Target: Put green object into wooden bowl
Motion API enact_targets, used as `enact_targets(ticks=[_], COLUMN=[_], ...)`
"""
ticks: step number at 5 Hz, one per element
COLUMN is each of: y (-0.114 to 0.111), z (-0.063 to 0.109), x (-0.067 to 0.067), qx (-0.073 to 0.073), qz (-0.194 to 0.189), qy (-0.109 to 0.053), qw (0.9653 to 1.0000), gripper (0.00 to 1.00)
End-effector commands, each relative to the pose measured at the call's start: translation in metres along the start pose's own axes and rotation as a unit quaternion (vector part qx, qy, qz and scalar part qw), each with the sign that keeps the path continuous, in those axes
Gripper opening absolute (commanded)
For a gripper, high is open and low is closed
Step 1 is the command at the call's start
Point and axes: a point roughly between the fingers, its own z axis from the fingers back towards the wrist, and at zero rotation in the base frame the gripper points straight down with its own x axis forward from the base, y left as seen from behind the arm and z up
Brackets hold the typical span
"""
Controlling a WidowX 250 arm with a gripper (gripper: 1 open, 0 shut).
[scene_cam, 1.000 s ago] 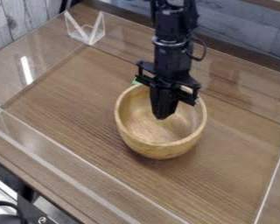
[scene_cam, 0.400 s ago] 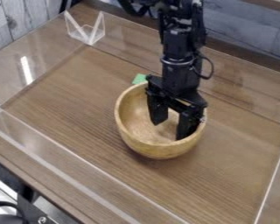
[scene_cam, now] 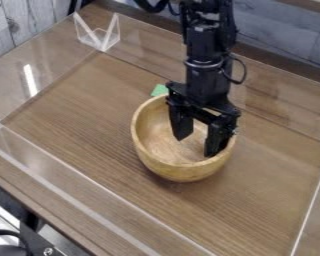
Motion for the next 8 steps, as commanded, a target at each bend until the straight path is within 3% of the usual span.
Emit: enact_targets(ticks=[1,2,3,5,7,8], y=[-0.009,-0.003,0.004,0.027,0.015,0.017], z=[0.02,0.018,0.02,0.031,0.029,0.025], x=[0.007,0.0,-0.008,-0.005,0.012,0.016], qx=[0.002,0.001,-0.002,-0.017,-0.021,-0.02], qz=[-0.005,0.007,0.02,0.072,0.111,0.104], qy=[-0.035,-0.035,-0.037,-0.058,-0.068,-0.067], qw=[0.9994,0.9994,0.9991,0.9956,0.9912,0.9922], gripper=[1.0,0.0,1.0,1.0,1.0,1.0])
